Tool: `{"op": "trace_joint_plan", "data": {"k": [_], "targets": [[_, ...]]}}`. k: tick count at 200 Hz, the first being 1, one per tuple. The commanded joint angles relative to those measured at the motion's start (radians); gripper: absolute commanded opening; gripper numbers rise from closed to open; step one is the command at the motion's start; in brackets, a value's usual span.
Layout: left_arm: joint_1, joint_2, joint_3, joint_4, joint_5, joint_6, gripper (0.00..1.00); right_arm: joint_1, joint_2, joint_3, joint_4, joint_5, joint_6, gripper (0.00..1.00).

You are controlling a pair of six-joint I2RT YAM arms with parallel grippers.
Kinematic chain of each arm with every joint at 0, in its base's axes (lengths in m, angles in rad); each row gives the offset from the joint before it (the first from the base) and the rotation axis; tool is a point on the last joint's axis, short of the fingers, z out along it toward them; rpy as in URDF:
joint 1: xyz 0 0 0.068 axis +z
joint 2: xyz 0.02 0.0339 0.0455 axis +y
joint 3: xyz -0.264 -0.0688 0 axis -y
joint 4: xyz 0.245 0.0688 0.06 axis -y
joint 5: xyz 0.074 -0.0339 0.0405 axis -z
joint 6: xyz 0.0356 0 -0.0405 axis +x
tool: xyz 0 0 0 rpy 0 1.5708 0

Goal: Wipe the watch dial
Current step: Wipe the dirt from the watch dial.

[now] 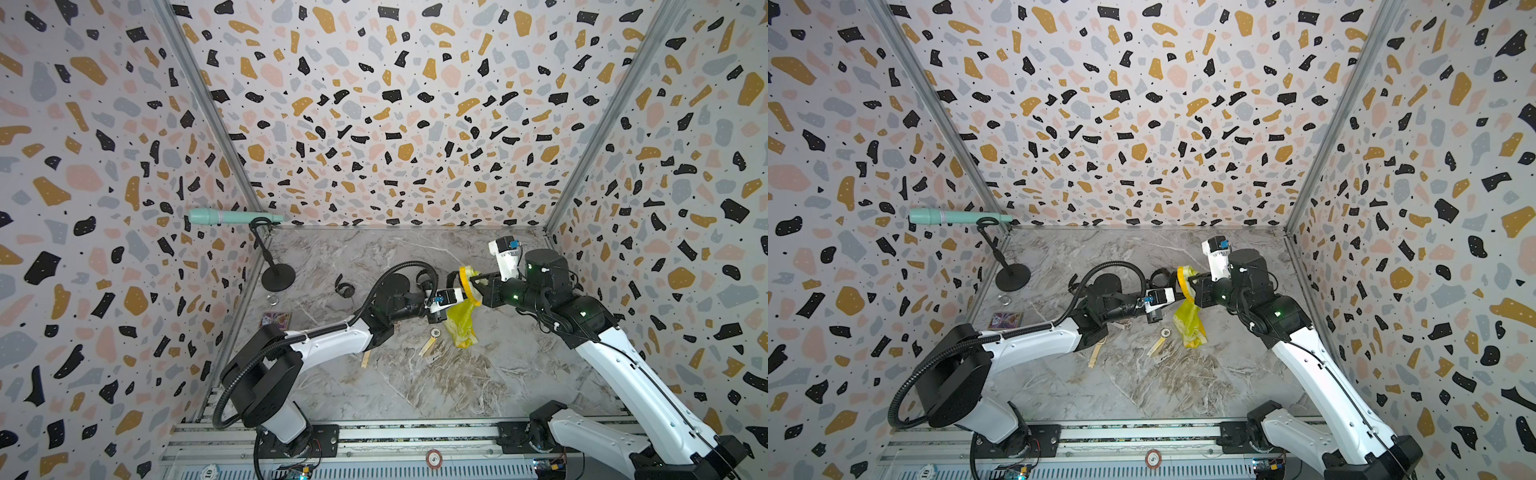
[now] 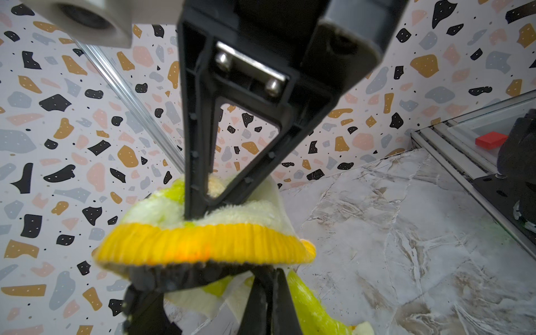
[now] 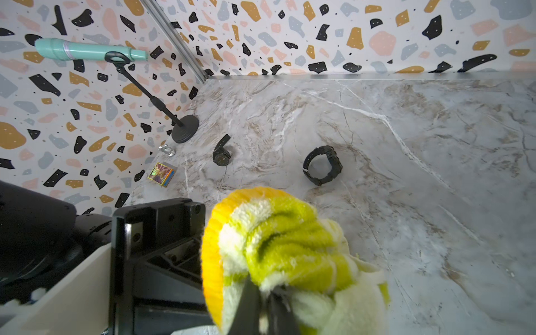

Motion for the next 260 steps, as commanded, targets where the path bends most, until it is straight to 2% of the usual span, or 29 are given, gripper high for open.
{"op": "trace_joint_plan", "data": {"k": [1, 55, 89, 130, 176, 203, 236, 260], "targets": [[-0.007, -0.016, 0.032, 0.193, 0.002, 0.010, 0.00, -0.055, 0.001, -0.029, -0.113, 0.031, -0.012, 0.00], [-0.006, -0.012, 0.031, 0.178, 0.010, 0.005, 0.00, -0.187, -0.029, -0.004, -0.150, -0.035, -0.037, 0.00], [-0.007, -0.004, 0.036, 0.163, 0.012, 0.002, 0.00, -0.194, -0.040, 0.076, -0.173, -0.073, -0.049, 0.00], [-0.006, 0.008, 0.045, 0.137, 0.014, 0.004, 0.00, -0.194, -0.076, 0.154, -0.097, -0.192, -0.015, 0.00], [-0.006, 0.005, 0.043, 0.126, 0.012, 0.017, 0.00, -0.189, -0.067, 0.168, 0.010, -0.353, 0.029, 0.00], [-0.007, 0.005, 0.047, 0.128, 0.014, 0.018, 0.00, -0.156, -0.045, 0.148, 0.029, -0.352, 0.049, 0.00], [-0.006, 0.005, 0.047, 0.128, 0.017, 0.019, 0.00, -0.038, 0.009, 0.149, -0.003, -0.244, 0.040, 0.00], [-0.006, 0.001, 0.046, 0.131, 0.019, 0.021, 0.00, 0.006, 0.039, 0.130, -0.003, -0.209, 0.047, 0.00]]}}
